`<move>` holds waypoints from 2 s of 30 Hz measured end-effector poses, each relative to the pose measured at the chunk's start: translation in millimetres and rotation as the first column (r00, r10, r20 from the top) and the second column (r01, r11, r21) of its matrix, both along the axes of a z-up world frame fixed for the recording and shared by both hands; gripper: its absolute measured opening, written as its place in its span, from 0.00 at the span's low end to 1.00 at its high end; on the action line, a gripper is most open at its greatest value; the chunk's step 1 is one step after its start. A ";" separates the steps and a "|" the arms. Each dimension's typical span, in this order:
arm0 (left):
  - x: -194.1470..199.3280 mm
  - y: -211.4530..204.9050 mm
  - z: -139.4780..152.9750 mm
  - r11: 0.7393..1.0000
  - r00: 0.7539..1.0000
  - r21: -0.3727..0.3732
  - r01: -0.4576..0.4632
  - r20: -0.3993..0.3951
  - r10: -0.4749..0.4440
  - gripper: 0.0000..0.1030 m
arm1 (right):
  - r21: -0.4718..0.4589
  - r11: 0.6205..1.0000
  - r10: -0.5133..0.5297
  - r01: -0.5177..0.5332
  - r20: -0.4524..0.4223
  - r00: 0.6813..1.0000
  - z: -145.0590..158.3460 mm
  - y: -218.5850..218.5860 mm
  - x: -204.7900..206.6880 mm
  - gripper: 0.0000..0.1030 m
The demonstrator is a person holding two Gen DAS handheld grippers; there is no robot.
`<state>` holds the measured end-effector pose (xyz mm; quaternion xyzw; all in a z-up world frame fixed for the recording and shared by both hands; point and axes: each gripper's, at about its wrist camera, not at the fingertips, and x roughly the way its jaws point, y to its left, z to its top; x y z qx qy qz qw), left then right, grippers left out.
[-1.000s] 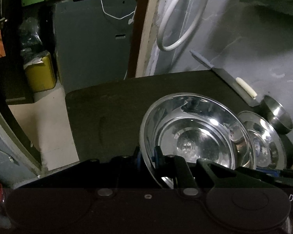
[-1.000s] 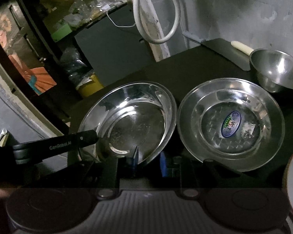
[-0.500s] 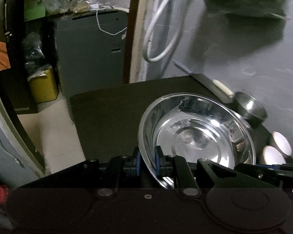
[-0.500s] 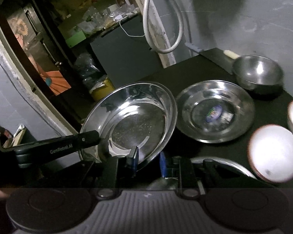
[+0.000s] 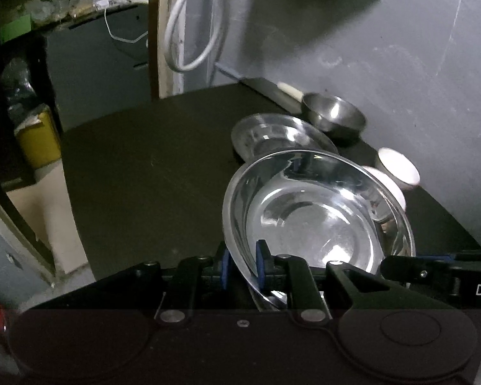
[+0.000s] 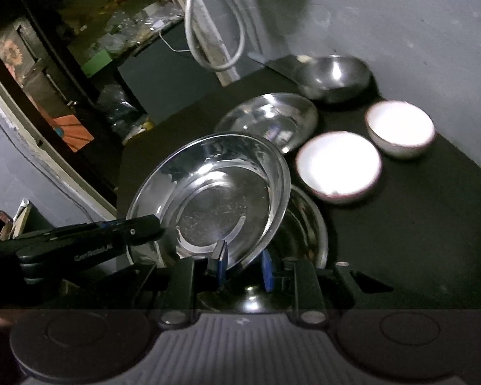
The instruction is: Organize plates and bowls
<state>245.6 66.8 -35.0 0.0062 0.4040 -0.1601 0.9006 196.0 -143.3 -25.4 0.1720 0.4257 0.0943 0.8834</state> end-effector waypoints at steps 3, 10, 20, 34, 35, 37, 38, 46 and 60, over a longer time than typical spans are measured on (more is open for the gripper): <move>-7.7 -5.8 -3.0 1.000 1.000 0.017 -0.003 -0.018 0.003 0.18 | 0.003 1.000 0.004 -0.004 -0.016 1.000 -3.2 -5.3 -5.1 0.25; -13.0 -15.3 -10.7 0.997 0.999 0.080 0.001 -0.048 0.003 0.20 | -0.017 1.000 0.017 -0.018 -0.057 0.998 -12.0 -5.4 -7.5 0.25; -9.6 -24.6 -15.8 0.994 0.998 0.110 0.008 -0.068 0.000 0.22 | -0.062 0.998 0.013 -0.018 -0.084 0.996 -11.8 -4.2 -5.2 0.25; -3.7 -29.3 -19.9 0.993 0.995 0.117 0.006 -0.096 0.005 0.24 | -0.122 0.991 0.042 -0.053 -0.088 0.995 -9.9 -0.2 1.3 0.34; -2.6 -28.4 -19.9 0.994 0.995 0.113 0.001 -0.102 0.010 0.24 | -0.124 0.991 0.046 -0.056 -0.087 0.995 -9.5 -0.1 1.6 0.34; -0.7 -26.4 -19.7 0.995 0.994 0.101 -0.008 -0.107 0.019 0.24 | -0.116 0.992 0.045 -0.056 -0.089 0.995 -9.7 -1.1 2.8 0.35; 0.0 -25.7 -19.4 0.995 0.994 0.100 -0.011 -0.107 0.022 0.24 | -0.116 0.992 0.045 -0.055 -0.089 0.995 -9.6 -1.2 3.5 0.35; 5.8 -18.7 -16.3 0.996 0.993 0.083 -0.044 -0.108 0.053 0.39 | -0.142 0.987 0.063 -0.075 -0.088 0.994 -9.9 2.3 6.2 0.54; 33.4 -3.3 -7.5 0.985 0.984 0.043 -0.170 -0.056 0.172 0.97 | -0.154 0.988 0.002 -0.016 -0.093 0.996 -14.6 -13.8 8.0 0.99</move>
